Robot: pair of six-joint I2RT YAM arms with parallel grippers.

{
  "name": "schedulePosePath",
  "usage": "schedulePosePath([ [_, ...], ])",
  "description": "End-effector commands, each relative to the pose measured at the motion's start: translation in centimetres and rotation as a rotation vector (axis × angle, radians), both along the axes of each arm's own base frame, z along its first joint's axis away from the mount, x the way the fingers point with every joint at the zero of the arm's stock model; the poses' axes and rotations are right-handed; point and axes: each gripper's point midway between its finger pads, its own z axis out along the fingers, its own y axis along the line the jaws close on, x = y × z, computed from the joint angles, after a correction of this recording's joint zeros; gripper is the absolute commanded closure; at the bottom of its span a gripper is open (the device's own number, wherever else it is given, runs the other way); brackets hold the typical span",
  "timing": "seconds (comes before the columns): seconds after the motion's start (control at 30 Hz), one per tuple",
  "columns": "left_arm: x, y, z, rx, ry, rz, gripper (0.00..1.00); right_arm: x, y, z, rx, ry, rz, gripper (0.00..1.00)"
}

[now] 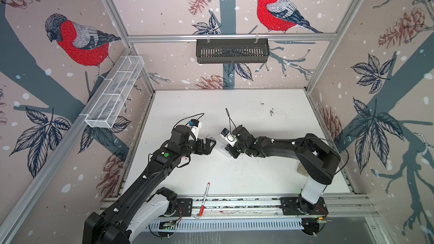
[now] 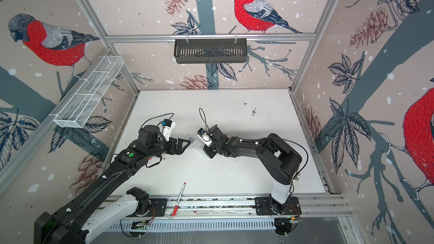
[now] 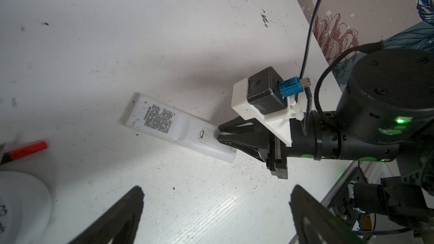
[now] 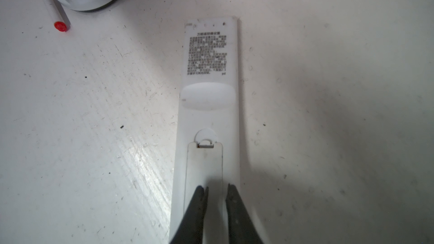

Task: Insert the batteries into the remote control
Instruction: 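Press the cover down over the batteries with the right gripper, then grasp the remote's sides with the right gripper and lift it upright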

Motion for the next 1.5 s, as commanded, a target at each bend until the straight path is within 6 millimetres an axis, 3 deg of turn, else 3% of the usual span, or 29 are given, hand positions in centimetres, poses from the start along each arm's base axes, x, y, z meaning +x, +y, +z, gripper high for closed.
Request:
schedulePosePath([
  [0.0,0.6,0.2,0.8,0.000,-0.050,0.013,0.03,0.5,0.0,0.7,-0.003,0.004,-0.022,0.58],
  [0.07,0.6,0.4,1.1,0.002,-0.062,0.028,0.03,0.5,0.4,0.4,-0.007,0.015,-0.016,0.44],
  [0.17,0.6,0.6,1.3,0.004,-0.070,0.035,0.03,0.4,0.7,-0.3,-0.023,0.029,-0.012,0.34],
  [0.5,1.2,2.5,2.7,0.026,-0.139,0.131,0.03,-0.6,1.0,-2.2,-0.087,0.031,-0.013,0.27],
  [0.63,1.0,2.2,3.2,0.011,-0.155,0.116,0.03,-1.1,0.9,-3.1,-0.136,0.026,-0.020,0.31],
  [0.87,1.4,2.1,4.1,-0.002,-0.188,0.115,0.03,-0.6,1.2,-3.2,-0.161,0.011,-0.054,0.59],
  [0.97,1.5,1.8,5.1,-0.042,-0.217,0.114,0.03,-0.2,1.4,-2.8,-0.152,0.000,-0.067,0.64],
  [1.07,1.8,1.3,6.2,-0.109,-0.258,0.116,0.03,0.3,1.7,-1.4,-0.100,-0.001,-0.078,0.67],
  [1.27,2.4,-0.1,7.4,-0.217,-0.317,0.079,0.03,1.4,1.6,4.6,0.135,0.011,-0.080,0.68],
  [1.47,2.5,-2.7,10.0,-0.373,-0.404,-0.039,0.03,2.0,-1.5,11.5,0.388,0.021,-0.091,0.69],
])
